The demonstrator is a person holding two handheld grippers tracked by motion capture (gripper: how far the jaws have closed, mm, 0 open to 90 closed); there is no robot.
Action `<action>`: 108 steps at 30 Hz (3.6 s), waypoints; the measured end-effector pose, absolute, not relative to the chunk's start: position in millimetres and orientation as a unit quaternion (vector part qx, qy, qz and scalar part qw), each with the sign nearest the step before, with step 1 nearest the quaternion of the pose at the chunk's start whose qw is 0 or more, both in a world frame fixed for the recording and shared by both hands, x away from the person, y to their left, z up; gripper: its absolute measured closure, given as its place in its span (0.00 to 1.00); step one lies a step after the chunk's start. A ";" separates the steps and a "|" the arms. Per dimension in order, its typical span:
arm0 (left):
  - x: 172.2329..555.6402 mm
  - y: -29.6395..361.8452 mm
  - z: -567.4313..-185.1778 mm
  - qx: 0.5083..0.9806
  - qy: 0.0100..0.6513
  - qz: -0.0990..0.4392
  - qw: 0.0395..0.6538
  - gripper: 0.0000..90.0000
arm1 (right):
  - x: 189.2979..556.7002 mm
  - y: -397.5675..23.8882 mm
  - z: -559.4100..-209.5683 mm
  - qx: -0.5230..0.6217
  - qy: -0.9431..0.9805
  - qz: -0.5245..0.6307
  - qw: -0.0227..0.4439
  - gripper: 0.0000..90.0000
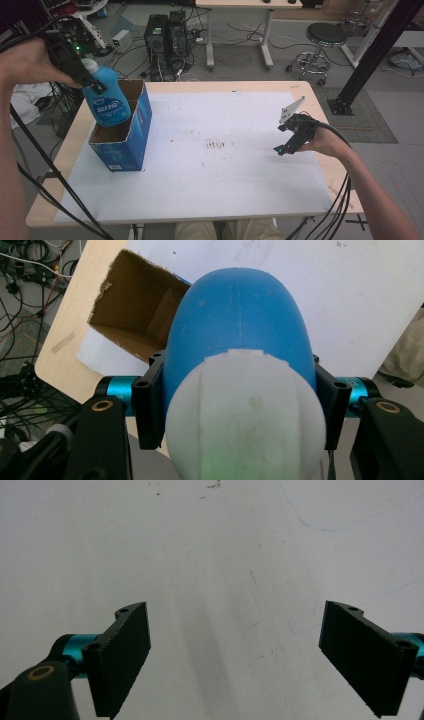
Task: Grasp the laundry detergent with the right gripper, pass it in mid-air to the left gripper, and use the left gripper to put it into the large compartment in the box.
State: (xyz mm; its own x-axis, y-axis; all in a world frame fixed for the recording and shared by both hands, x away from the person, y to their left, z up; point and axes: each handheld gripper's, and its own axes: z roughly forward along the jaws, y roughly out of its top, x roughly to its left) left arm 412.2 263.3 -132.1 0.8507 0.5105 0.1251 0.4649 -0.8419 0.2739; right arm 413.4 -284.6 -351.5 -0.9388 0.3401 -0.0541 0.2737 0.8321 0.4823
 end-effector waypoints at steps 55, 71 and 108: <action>425.7 258.6 -281.9 0.973 0.216 0.062 0.054 0.42 | 402.5 -267.5 -371.0 0.151 0.961 0.225 0.058 0.14; 426.4 255.6 -281.2 0.974 0.214 0.057 0.039 0.41 | 401.5 -266.2 -373.2 0.148 0.962 0.223 0.055 0.14; 423.8 252.0 -245.2 0.973 0.214 0.076 0.045 0.29 | 399.0 -269.3 -373.5 0.152 0.961 0.222 0.061 0.14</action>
